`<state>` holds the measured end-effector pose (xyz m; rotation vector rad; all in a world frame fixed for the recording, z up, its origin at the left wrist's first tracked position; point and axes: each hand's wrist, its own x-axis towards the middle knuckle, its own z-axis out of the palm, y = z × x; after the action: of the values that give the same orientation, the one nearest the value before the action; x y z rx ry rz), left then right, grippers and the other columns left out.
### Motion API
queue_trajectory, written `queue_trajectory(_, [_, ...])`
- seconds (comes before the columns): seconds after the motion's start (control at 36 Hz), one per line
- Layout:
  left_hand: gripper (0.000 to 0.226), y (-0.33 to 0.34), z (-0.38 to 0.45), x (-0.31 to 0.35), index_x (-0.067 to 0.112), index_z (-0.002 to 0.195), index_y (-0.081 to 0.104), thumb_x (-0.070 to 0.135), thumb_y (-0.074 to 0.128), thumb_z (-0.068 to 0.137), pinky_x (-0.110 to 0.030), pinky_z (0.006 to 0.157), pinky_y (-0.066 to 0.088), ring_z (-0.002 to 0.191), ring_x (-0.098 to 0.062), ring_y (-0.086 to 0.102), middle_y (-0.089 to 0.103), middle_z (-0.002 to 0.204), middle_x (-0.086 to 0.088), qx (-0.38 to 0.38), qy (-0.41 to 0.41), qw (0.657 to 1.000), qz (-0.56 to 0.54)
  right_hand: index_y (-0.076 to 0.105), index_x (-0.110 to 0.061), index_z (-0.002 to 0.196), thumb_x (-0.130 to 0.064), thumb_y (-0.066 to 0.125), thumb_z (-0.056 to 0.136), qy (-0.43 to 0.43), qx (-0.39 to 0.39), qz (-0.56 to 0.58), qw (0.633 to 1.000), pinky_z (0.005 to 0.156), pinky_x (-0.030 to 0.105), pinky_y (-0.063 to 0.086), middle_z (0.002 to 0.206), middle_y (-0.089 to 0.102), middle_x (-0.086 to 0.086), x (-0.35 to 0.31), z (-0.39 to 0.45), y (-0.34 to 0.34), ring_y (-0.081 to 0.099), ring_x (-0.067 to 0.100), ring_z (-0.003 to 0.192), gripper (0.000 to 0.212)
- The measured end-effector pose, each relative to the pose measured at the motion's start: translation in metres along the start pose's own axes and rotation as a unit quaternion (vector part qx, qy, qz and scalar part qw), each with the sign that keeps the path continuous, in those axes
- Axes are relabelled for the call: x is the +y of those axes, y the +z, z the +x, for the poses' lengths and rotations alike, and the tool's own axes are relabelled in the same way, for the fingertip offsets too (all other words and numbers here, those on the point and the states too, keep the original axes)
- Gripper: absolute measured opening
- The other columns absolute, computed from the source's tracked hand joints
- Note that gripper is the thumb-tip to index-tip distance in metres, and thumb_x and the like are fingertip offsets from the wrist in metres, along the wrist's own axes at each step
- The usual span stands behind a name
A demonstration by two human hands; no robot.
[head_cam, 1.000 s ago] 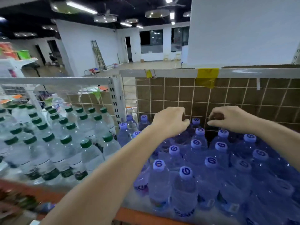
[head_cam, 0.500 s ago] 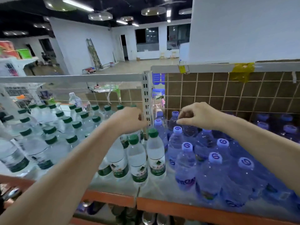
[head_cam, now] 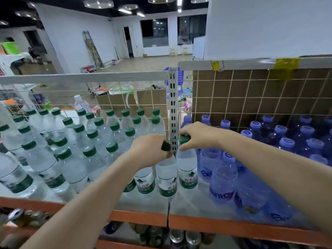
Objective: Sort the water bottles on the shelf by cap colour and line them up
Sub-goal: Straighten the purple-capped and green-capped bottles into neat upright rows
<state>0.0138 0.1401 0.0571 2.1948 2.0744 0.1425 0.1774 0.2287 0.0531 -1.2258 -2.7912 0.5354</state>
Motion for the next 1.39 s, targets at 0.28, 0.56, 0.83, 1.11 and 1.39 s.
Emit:
queue_trajectory(0.28, [0.026, -0.009, 0.019, -0.014, 0.013, 0.085, 0.055, 0.038, 0.061, 0.082, -0.033, 0.066, 0.036, 0.080, -0.025, 0.056, 0.057, 0.078, -0.001, 0.062, -0.013, 0.997, 0.037, 0.042, -0.021, 0.069, -0.035, 0.068, 0.087, -0.039, 0.046, -0.010, 0.998, 0.055, 0.027, 0.031, 0.069, 0.045, -0.006, 0.001, 0.039, -0.010, 0.041, 0.010, 0.062, 0.034])
queue_trajectory(0.56, [0.026, -0.004, 0.035, -0.021, 0.015, 0.092, 0.057, 0.035, 0.062, 0.077, -0.034, 0.073, 0.032, 0.083, -0.023, 0.056, 0.057, 0.087, 0.000, 0.013, 0.028, 0.995, 0.097, 0.048, -0.018, 0.079, -0.040, 0.066, 0.087, -0.083, 0.026, -0.029, 0.996, 0.064, 0.033, 0.037, 0.081, 0.052, -0.001, -0.009, 0.090, -0.010, 0.047, 0.018, 0.074, 0.029])
queue_trajectory(0.83, [0.030, -0.011, 0.039, -0.023, 0.018, 0.095, 0.059, 0.031, 0.069, 0.070, -0.036, 0.080, 0.043, 0.087, -0.021, 0.051, 0.054, 0.093, 0.000, -0.067, 0.043, 0.994, 0.075, 0.055, -0.011, 0.105, -0.027, 0.058, 0.091, -0.135, -0.045, -0.035, 0.989, 0.082, 0.042, 0.046, 0.103, 0.061, 0.008, -0.021, 0.104, -0.003, 0.056, 0.027, 0.094, 0.022])
queue_trajectory(1.11, [0.026, -0.009, 0.037, -0.019, 0.032, 0.093, 0.043, 0.025, 0.061, 0.075, -0.034, 0.071, 0.034, 0.085, -0.020, 0.049, 0.050, 0.086, 0.007, -0.123, 0.049, 0.989, 0.066, 0.047, -0.023, 0.109, -0.013, 0.063, 0.088, -0.109, -0.092, 0.062, 0.988, 0.065, 0.034, 0.050, 0.084, 0.048, -0.005, -0.028, 0.109, 0.007, 0.052, 0.022, 0.080, 0.028])
queue_trajectory(1.39, [0.037, -0.021, 0.033, -0.021, 0.033, 0.094, 0.056, 0.005, 0.056, 0.070, -0.046, 0.072, 0.055, 0.088, -0.029, 0.058, 0.055, 0.100, -0.001, -0.179, 0.073, 0.981, -0.016, 0.058, -0.007, 0.114, -0.015, 0.056, 0.093, -0.088, -0.028, 0.012, 0.996, 0.063, 0.027, 0.032, 0.098, 0.052, 0.001, -0.035, 0.110, 0.007, 0.047, 0.018, 0.089, 0.022])
